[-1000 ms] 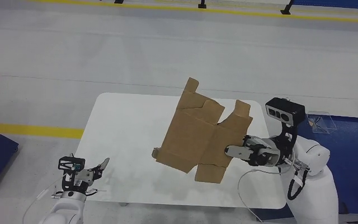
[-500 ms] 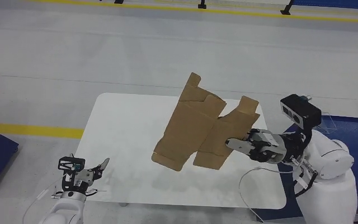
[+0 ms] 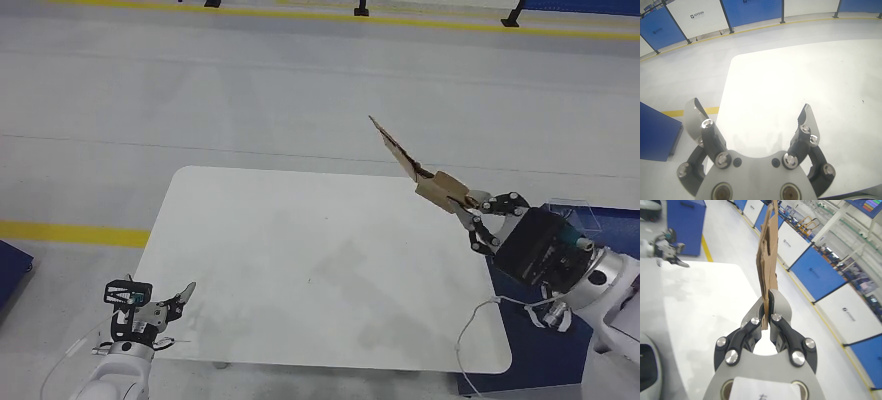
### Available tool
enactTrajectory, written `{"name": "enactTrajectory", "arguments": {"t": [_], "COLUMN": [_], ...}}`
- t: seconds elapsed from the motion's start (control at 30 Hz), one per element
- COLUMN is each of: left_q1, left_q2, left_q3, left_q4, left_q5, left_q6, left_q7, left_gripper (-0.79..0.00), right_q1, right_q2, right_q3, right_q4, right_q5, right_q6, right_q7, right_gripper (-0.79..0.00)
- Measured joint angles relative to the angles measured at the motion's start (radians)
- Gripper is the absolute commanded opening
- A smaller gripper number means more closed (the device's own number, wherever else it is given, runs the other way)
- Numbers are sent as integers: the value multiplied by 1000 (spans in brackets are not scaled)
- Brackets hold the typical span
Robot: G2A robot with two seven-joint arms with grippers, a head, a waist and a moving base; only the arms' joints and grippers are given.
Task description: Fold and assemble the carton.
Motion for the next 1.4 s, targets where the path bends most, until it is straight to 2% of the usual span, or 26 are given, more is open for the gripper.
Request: {"name": "enactTrajectory", "arguments": {"t": [0.17, 0.27, 0.4, 0.5, 0.63, 0.7, 0.83, 0.97, 1.07, 1.13, 1.27, 1.4], "left_q1": [0, 0, 0, 0, 0, 0, 0, 0, 0, 0, 0, 0], "left_q2": [0, 0, 0, 0, 0, 0, 0, 0, 0, 0, 0, 0], "left_q3": [0, 0, 0, 0, 0, 0, 0, 0, 0, 0, 0, 0], "left_q4": [0, 0, 0, 0, 0, 0, 0, 0, 0, 0, 0, 0], "left_q5": [0, 0, 0, 0, 0, 0, 0, 0, 0, 0, 0, 0], "left_q6": [0, 0, 0, 0, 0, 0, 0, 0, 0, 0, 0, 0], "left_q7": [0, 0, 0, 0, 0, 0, 0, 0, 0, 0, 0, 0], "left_gripper": [0, 0, 0, 0, 0, 0, 0, 0, 0, 0, 0, 0], "right_q1": [23, 5, -81, -139, -180, -202, -226, -242, -227, -199, -117, -26], "right_q2": [5, 15, 31, 36, 41, 44, 49, 51, 49, 46, 41, 36], "right_q3": [-60, -119, -211, -257, -301, -324, -359, -394, -402, -394, -342, -232], "right_q4": [0, 0, 0, 0, 0, 0, 0, 0, 0, 0, 0, 0], "right_q5": [-446, -754, -1142, -1334, -1513, -1586, -1697, -1739, -1696, -1615, -1384, -965], "right_q6": [21, 106, 310, 463, 622, 674, 709, 716, 696, 657, 500, 259], "right_q7": [-316, -529, -791, -897, -986, -1020, -1071, -1106, -1103, -1090, -1050, -971], "right_gripper": [-785, -785, -785, -785, -785, -785, -785, -785, -785, -785, -785, -785]}}
